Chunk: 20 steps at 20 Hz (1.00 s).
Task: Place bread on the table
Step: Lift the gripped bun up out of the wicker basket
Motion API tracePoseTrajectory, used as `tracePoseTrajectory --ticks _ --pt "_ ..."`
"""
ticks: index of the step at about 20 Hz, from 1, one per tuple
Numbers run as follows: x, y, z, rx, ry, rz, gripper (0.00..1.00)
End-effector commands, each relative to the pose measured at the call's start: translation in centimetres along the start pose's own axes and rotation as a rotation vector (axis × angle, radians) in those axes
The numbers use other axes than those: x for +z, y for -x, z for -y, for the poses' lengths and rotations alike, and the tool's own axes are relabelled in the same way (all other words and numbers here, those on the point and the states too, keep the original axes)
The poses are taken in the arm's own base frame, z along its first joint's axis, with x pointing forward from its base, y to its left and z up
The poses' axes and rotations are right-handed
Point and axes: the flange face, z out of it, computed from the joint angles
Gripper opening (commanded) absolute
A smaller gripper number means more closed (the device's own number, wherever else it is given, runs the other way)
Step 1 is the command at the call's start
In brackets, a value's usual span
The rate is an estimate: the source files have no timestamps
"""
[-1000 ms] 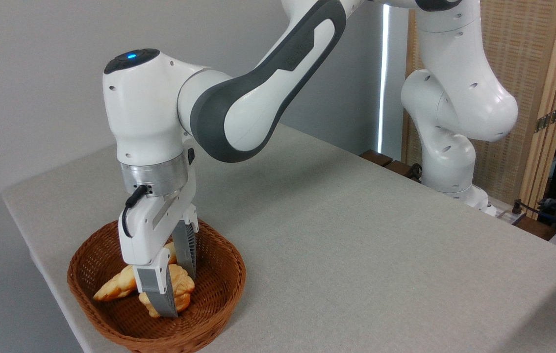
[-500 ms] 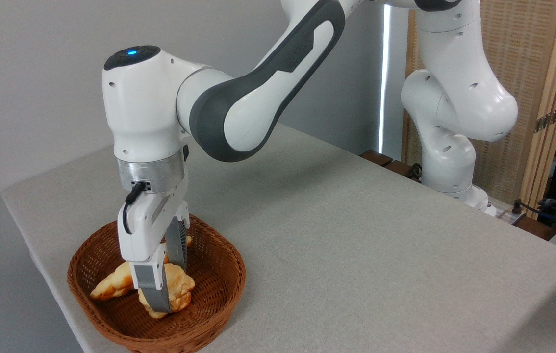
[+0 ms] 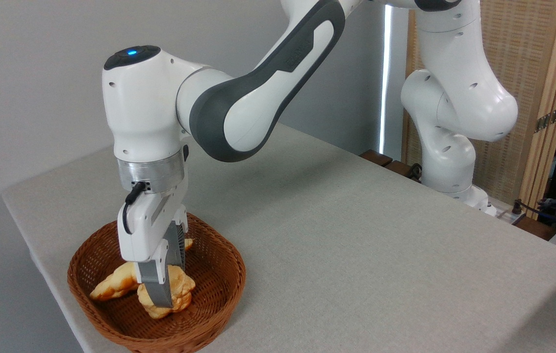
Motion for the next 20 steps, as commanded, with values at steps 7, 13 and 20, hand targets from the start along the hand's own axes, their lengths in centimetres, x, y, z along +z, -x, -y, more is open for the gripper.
tracePoseTrajectory --ticks 7,13,20 --pt "-3.4 1.6 -0.2 -0.049 -0.012 -0.007 0.67" --pt "-5.7 2.6 -0.9 -0.070 0.010 -0.003 0.67" --pt "-8.7 3.5 -2.0 -0.154 0.026 -0.066 0.69"
